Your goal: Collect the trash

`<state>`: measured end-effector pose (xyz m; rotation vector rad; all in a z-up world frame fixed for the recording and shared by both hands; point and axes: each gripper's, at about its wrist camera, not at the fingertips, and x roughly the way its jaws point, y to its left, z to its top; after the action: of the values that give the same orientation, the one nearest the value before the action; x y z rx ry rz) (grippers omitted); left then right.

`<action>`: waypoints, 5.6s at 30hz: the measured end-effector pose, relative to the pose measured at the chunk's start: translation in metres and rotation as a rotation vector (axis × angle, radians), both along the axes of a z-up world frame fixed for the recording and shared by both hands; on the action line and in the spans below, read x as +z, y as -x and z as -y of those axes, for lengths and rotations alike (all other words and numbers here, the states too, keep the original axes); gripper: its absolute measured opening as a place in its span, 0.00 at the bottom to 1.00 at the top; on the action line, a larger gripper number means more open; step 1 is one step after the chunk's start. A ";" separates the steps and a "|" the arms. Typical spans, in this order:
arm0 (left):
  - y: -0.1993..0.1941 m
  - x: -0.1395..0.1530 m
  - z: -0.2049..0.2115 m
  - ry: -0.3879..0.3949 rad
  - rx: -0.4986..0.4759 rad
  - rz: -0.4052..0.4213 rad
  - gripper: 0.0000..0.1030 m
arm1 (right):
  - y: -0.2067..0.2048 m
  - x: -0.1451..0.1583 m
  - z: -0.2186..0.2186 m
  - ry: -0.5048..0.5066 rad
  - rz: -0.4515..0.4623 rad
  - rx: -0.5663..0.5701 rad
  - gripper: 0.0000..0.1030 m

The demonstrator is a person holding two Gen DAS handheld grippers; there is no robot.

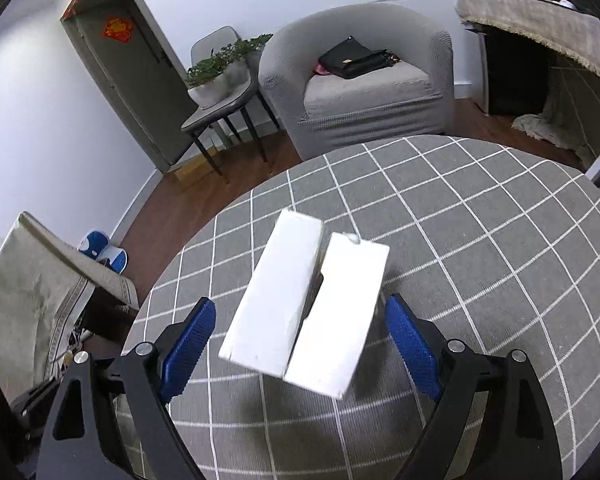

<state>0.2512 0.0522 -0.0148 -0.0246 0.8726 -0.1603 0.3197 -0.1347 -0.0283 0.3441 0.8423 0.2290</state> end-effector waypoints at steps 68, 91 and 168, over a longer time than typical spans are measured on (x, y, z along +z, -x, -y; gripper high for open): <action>0.127 -0.197 -0.219 0.004 0.356 -0.488 0.32 | 0.101 0.002 -0.292 0.163 -0.021 0.736 0.51; 0.152 -0.174 -0.259 0.050 0.423 -0.398 0.59 | 0.104 -0.059 -0.342 0.273 -0.144 0.791 0.51; 0.323 0.099 -0.118 -0.073 0.295 0.385 0.97 | 0.321 0.135 -0.040 0.381 0.456 0.159 0.96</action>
<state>-0.0715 0.1705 0.0839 -0.0523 0.4817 0.1407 -0.0013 -0.0945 0.1067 -0.1331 0.4461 0.2756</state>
